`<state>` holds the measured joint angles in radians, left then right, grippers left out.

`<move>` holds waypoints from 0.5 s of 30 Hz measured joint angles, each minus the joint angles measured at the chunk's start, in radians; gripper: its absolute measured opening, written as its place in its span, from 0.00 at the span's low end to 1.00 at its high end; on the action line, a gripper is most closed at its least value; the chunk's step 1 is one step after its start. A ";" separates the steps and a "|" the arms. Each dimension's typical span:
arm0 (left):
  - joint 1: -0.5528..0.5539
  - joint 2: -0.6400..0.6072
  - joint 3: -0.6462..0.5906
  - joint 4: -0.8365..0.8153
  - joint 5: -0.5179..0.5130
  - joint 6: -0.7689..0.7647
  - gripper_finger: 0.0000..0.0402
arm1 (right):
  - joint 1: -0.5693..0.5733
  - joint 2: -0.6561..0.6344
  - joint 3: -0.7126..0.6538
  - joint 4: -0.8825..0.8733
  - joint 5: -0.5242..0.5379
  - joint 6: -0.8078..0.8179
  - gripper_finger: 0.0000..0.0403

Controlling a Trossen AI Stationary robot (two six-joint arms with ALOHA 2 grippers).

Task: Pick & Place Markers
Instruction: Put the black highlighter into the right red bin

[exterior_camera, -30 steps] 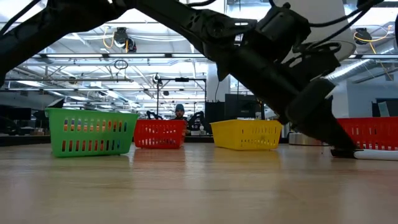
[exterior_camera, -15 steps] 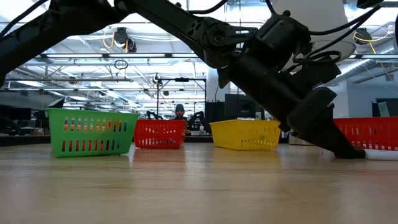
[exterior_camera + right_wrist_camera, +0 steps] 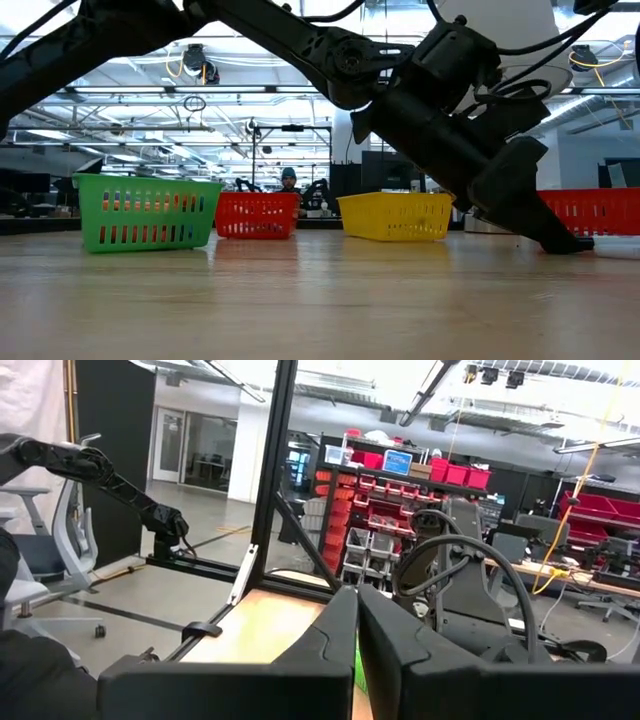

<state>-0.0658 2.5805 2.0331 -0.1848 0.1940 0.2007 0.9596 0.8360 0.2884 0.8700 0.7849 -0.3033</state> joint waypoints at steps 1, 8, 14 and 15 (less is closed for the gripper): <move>0.000 0.000 0.000 -0.001 -0.001 0.003 0.08 | 0.000 0.000 -0.002 0.000 0.000 0.000 0.00; -0.004 -0.018 -0.001 -0.018 -0.054 0.002 0.09 | 0.000 0.000 -0.010 0.000 0.000 0.006 0.00; -0.017 -0.087 -0.006 -0.066 -0.124 0.008 0.09 | 0.000 0.000 -0.011 0.000 -0.001 0.012 0.00; -0.021 -0.107 -0.006 -0.091 -0.122 0.014 0.09 | 0.000 0.000 -0.011 0.000 -0.001 0.017 0.00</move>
<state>-0.0869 2.4736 2.0270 -0.2758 0.0721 0.2143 0.9600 0.8364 0.2771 0.8701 0.7841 -0.2859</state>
